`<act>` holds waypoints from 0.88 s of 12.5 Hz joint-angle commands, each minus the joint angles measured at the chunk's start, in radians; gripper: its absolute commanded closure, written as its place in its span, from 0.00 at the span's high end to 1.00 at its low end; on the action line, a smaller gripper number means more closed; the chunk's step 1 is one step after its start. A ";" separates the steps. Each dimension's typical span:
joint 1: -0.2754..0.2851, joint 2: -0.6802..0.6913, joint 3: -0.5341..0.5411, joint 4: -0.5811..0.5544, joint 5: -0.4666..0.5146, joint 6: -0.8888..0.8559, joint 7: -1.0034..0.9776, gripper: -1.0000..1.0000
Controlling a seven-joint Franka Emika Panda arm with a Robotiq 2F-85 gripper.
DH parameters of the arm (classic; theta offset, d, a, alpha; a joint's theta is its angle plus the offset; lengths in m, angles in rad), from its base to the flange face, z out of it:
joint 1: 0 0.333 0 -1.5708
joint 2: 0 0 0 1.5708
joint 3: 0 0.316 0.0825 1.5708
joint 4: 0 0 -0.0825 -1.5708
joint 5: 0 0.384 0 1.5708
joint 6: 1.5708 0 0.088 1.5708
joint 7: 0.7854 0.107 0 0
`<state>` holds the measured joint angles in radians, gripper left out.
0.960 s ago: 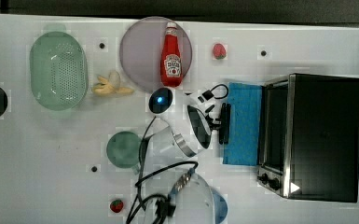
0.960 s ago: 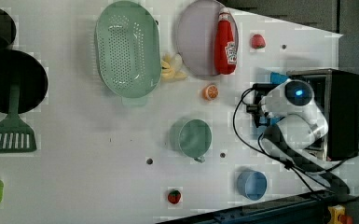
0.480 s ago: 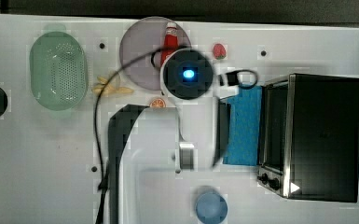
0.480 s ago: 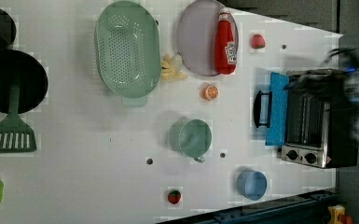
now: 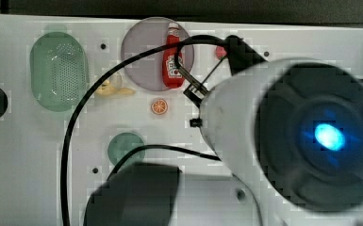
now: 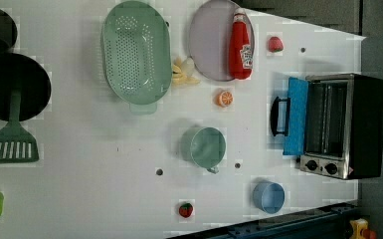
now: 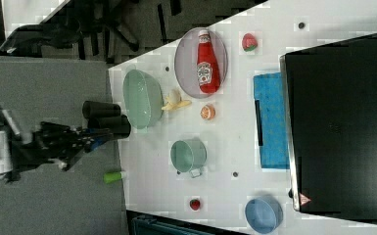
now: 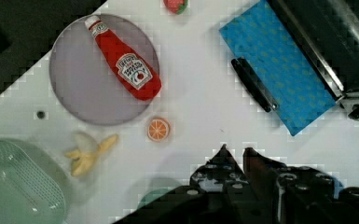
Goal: Flap open oven.
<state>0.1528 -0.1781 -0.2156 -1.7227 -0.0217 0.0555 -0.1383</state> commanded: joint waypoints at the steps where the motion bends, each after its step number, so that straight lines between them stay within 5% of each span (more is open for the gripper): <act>1: 0.010 0.084 0.002 0.018 -0.006 -0.045 0.203 0.17; 11: 0.012 0.102 0.026 0.024 -0.004 -0.028 0.304 0.17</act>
<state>0.1764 -0.0528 -0.1890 -1.7217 -0.0330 0.0318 0.1208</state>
